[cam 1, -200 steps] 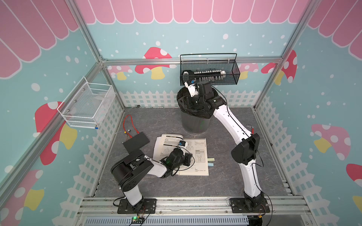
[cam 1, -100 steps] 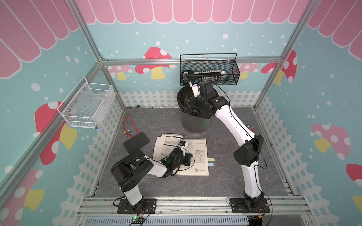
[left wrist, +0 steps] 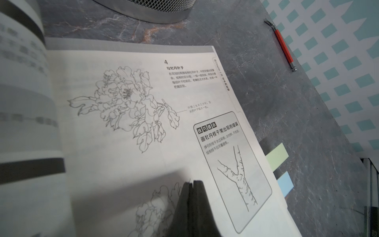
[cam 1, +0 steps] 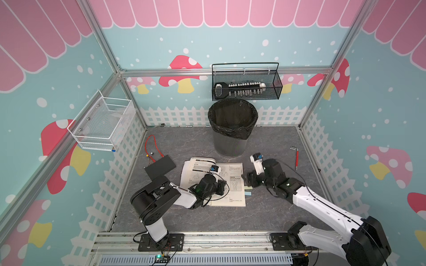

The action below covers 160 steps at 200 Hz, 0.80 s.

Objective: Peel off the used sticky note
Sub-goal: Turn the page of the book at the center of the board.

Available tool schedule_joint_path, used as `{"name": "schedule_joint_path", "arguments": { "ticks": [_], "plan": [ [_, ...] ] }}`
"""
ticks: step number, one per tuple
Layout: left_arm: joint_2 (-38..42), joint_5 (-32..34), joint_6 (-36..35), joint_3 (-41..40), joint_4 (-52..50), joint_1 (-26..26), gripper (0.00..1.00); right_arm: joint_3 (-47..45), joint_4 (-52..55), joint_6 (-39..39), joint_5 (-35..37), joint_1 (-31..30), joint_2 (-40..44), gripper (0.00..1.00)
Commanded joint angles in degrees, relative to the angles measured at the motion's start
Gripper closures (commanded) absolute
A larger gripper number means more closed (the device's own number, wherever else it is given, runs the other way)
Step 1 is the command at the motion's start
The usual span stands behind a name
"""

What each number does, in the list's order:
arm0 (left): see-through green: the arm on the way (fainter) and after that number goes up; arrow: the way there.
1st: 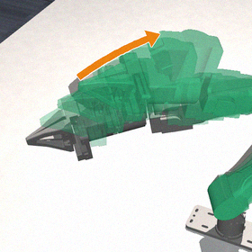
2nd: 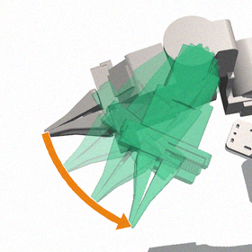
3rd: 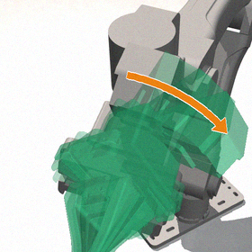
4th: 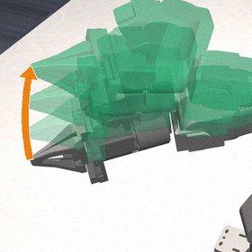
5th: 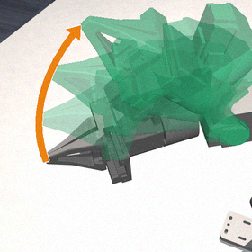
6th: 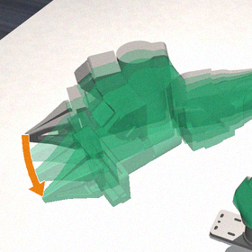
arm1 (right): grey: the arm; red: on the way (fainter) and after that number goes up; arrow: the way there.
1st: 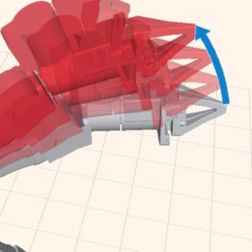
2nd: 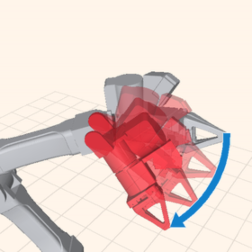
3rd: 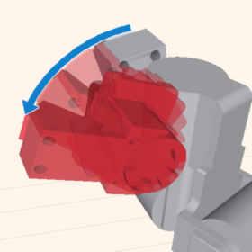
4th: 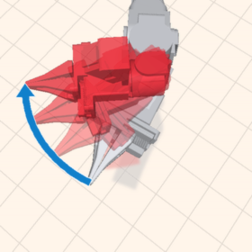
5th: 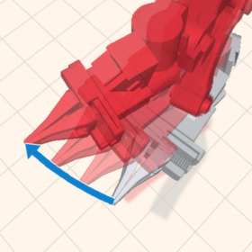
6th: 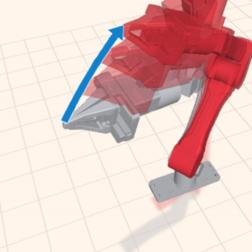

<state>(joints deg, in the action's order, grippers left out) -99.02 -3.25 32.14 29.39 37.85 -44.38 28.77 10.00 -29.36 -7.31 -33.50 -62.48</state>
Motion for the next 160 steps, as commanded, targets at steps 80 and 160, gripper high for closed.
{"name": "schedule_joint_path", "arguments": {
  "ticks": [80, 160],
  "plan": [
    [14.1, 10.3, -1.5, -1.4, -21.5, 0.3, 1.0, -8.3, -20.4, -9.2, -9.4, -0.2, 0.5, 0.31],
    [17.1, 13.2, 0.0, -5.6, -21.4, 0.3, 1.0, -4.6, -24.4, -8.3, -11.5, -0.3, -9.0, 0.32]
  ]
}}
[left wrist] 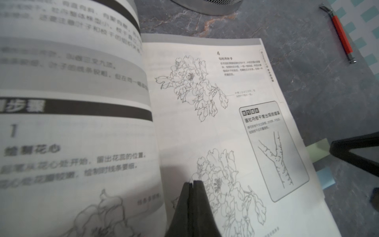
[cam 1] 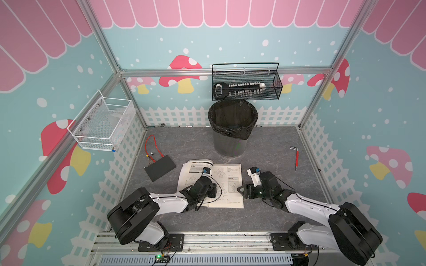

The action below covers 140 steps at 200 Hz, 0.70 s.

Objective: Peel off the used sticky note
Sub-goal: Turn the page of the book at the center of the board.

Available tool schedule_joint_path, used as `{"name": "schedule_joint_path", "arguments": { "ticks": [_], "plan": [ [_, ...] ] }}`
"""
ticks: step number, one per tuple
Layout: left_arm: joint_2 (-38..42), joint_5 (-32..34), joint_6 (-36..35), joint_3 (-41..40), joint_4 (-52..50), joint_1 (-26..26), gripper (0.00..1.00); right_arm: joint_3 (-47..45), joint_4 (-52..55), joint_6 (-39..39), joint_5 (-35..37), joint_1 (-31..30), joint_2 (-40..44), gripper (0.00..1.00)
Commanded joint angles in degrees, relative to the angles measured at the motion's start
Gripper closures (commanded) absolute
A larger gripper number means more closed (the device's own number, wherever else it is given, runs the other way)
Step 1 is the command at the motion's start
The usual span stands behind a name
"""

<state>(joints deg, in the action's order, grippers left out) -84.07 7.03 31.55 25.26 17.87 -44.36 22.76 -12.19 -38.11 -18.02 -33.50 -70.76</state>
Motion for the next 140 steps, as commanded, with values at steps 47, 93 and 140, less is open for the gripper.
{"name": "schedule_joint_path", "arguments": {
  "ticks": [47, 93, 140],
  "plan": [
    [5.7, 4.8, 0.4, -3.0, -2.8, 0.3, 1.0, 1.6, -3.4, 0.4, -1.4, -0.7, -4.4, 0.33],
    [8.6, 6.2, 0.5, -4.4, -3.8, 0.3, 1.0, 2.4, -4.0, 0.2, -1.4, -1.8, -7.1, 0.33],
    [8.2, 7.0, 1.6, -5.6, -4.0, 0.4, 1.0, 3.2, -3.8, 0.4, -1.4, -2.3, -8.2, 0.33]
  ]
}}
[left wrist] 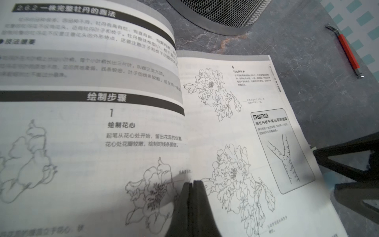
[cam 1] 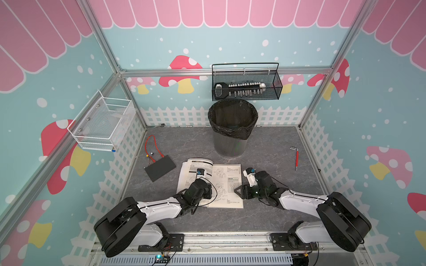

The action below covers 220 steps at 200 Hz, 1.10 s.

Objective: Peel off the used sticky note
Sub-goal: Turn the page of the book at the center of the board.

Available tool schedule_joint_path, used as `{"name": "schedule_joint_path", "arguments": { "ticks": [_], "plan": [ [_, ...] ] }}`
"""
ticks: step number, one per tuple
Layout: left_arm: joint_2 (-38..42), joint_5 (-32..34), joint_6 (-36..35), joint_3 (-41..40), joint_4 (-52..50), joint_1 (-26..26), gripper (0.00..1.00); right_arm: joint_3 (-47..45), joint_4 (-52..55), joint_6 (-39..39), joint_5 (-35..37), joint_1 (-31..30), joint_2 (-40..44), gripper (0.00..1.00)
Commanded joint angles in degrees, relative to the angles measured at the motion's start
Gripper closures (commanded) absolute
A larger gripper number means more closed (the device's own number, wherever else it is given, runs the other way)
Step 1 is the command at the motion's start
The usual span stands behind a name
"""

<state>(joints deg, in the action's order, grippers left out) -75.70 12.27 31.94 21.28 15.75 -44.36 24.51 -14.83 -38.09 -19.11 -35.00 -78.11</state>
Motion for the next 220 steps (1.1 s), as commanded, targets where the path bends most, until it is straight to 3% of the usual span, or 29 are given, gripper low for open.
{"name": "schedule_joint_path", "arguments": {
  "ticks": [1, 84, 136, 220],
  "plan": [
    [-0.3, 1.9, 1.3, -1.6, -1.9, 0.4, 1.0, 1.5, -1.2, 0.4, -0.3, -0.8, -0.8, 0.33],
    [-8.1, 2.9, 8.7, -1.9, -2.3, 0.4, 1.0, 2.7, -1.1, 0.4, -0.5, -1.3, -2.7, 0.33],
    [-12.3, 1.1, 9.7, -2.0, -1.0, 0.4, 1.0, 4.3, -1.1, 0.3, -1.0, -1.8, -2.9, 0.33],
    [-12.5, -0.7, 10.8, -4.3, 1.0, 0.3, 1.0, 7.1, -6.0, -1.2, -2.5, -3.8, -10.0, 0.33]
  ]
}}
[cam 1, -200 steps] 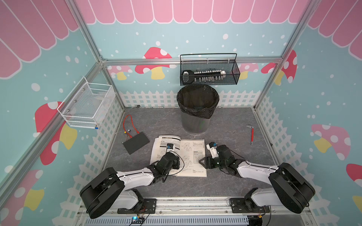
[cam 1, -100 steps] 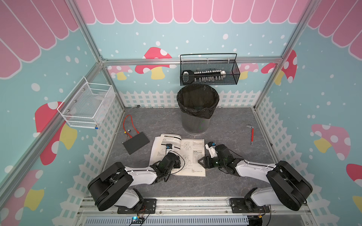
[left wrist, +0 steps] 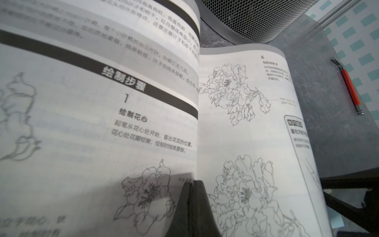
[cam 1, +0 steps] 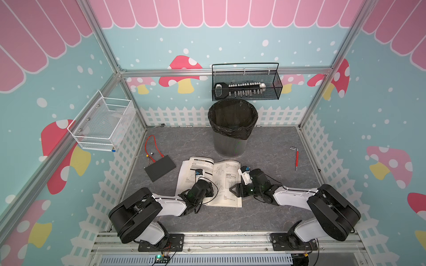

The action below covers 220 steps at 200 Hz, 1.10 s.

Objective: Peel off the used sticky note
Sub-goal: Turn the page of the book at the center of the board.

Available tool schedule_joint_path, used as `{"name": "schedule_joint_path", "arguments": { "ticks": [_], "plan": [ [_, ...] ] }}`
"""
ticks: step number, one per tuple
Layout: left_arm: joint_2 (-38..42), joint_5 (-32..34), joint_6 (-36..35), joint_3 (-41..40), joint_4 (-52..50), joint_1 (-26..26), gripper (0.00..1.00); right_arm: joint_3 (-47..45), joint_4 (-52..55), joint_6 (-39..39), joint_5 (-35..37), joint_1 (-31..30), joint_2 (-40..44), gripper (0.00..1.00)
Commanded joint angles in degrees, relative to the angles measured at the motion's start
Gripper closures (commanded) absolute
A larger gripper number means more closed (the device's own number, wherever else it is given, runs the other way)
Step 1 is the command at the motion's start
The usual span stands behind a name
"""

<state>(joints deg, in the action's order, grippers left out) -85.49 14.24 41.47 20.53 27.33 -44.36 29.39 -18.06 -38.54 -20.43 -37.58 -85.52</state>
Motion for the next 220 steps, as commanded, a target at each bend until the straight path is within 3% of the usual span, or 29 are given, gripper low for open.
{"name": "schedule_joint_path", "arguments": {
  "ticks": [1, 71, 170, 220],
  "plan": [
    [-2.7, -2.6, 1.2, -3.6, -10.5, 0.3, 1.0, 2.4, -2.8, -0.8, -1.2, -1.3, -2.7, 0.33],
    [3.0, -2.8, -1.5, -2.1, -12.2, 0.2, 1.0, 11.2, -3.4, -0.7, -2.9, -4.4, -9.4, 0.32],
    [32.7, 2.6, -8.7, 8.2, -33.3, 0.3, 1.0, 20.8, -2.8, -0.2, -4.9, -7.2, -17.4, 0.31],
    [39.5, 2.5, -5.7, 5.8, -37.4, 0.3, 1.0, 25.1, -2.3, -0.2, -5.9, -8.6, -19.7, 0.31]
  ]
}}
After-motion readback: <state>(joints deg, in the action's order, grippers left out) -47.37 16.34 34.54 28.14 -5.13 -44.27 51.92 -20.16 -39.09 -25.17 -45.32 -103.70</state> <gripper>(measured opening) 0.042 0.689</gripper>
